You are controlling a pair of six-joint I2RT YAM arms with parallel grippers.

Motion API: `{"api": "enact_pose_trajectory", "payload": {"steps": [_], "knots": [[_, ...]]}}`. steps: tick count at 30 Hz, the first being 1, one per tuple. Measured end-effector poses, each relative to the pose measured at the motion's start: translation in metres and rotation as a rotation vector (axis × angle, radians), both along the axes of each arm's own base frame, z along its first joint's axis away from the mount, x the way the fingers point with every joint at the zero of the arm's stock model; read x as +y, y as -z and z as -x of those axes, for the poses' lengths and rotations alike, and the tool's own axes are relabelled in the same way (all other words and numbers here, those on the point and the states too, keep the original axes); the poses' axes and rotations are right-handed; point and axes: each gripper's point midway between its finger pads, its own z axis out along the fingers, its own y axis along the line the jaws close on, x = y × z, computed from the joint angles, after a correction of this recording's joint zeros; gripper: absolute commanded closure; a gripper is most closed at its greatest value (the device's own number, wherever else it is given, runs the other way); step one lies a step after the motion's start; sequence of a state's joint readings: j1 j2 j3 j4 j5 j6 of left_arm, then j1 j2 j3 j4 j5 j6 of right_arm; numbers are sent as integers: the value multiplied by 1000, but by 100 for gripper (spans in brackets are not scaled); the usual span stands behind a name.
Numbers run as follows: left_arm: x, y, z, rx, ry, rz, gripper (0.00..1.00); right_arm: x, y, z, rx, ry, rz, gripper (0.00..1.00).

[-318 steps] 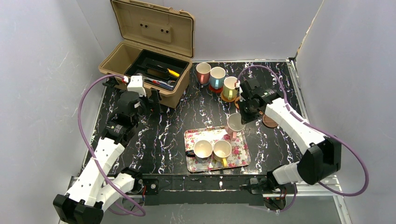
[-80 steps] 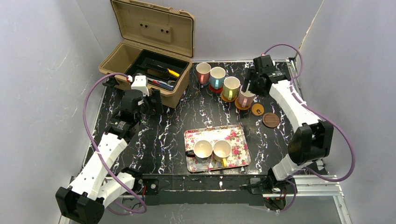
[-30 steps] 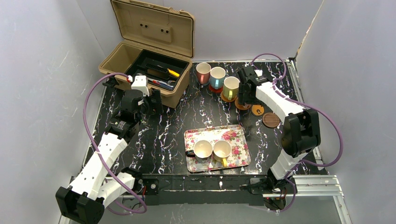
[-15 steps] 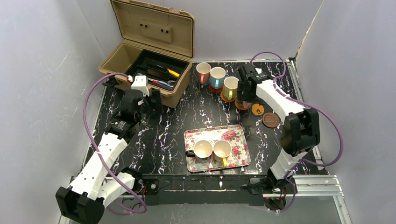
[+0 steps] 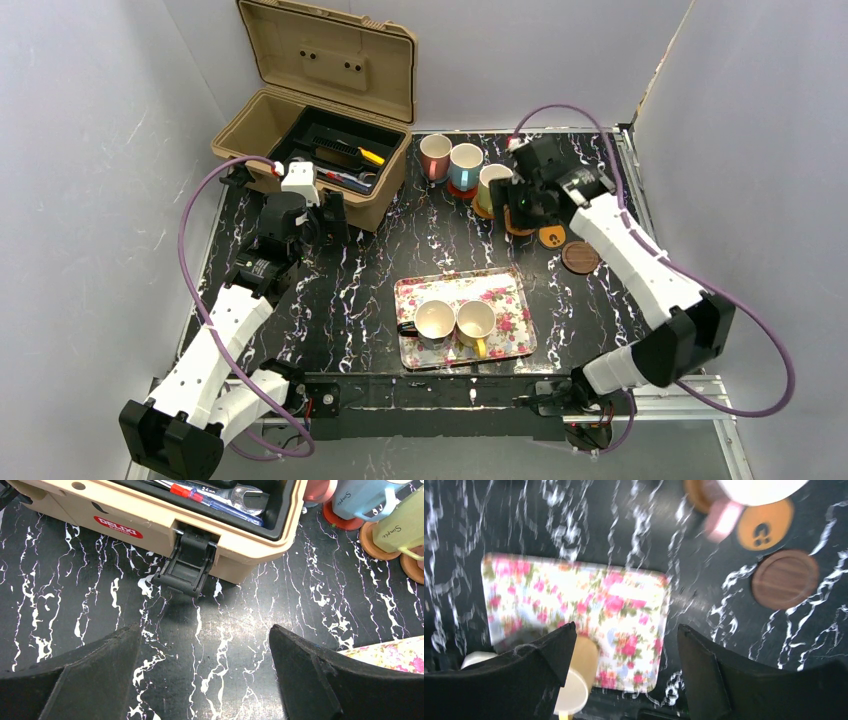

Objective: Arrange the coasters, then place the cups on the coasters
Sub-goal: Pick up the cup from the tray.

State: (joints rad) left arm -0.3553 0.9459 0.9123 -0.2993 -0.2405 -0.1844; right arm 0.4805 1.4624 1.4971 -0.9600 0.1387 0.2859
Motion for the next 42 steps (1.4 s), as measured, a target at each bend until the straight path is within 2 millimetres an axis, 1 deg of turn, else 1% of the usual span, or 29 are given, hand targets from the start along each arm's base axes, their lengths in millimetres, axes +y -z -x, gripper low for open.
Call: {"api": "enact_pose_trajectory", "payload": {"steps": [1,3,8,10,13,18,20,25,28,32,34,38,42], "knots": [[0,0,0,0,0,0,2,7,1,12,8,-42,-3,20],[0,0,0,0,0,-1,2,19,11,40,42,-125,-6,21],[0,0,0,0,-2,-2,2,31,53,103,180,-261,-9,24],[1,0,0,0,-2,-2,2,36,64,123,221,-300,-17,25],[0,0,0,0,-2,-2,2,46,68,141,235,-345,-41,31],[1,0,0,0,-2,-2,2,52,72,144,225,-346,-51,37],[1,0,0,0,-2,-2,2,50,78,145,232,-335,-26,39],[1,0,0,0,-2,-2,2,49,99,147,259,-335,46,52],[1,0,0,0,-2,-2,2,50,112,152,282,-343,80,67],[1,0,0,0,-2,-2,2,51,119,153,281,-344,128,91],[1,0,0,-1,-2,-2,2,50,119,152,282,-337,149,99],[1,-1,0,-2,-2,-1,2,50,111,146,255,-320,170,99],[1,-2,1,-8,-2,1,2,49,97,140,230,-298,184,99]]}}
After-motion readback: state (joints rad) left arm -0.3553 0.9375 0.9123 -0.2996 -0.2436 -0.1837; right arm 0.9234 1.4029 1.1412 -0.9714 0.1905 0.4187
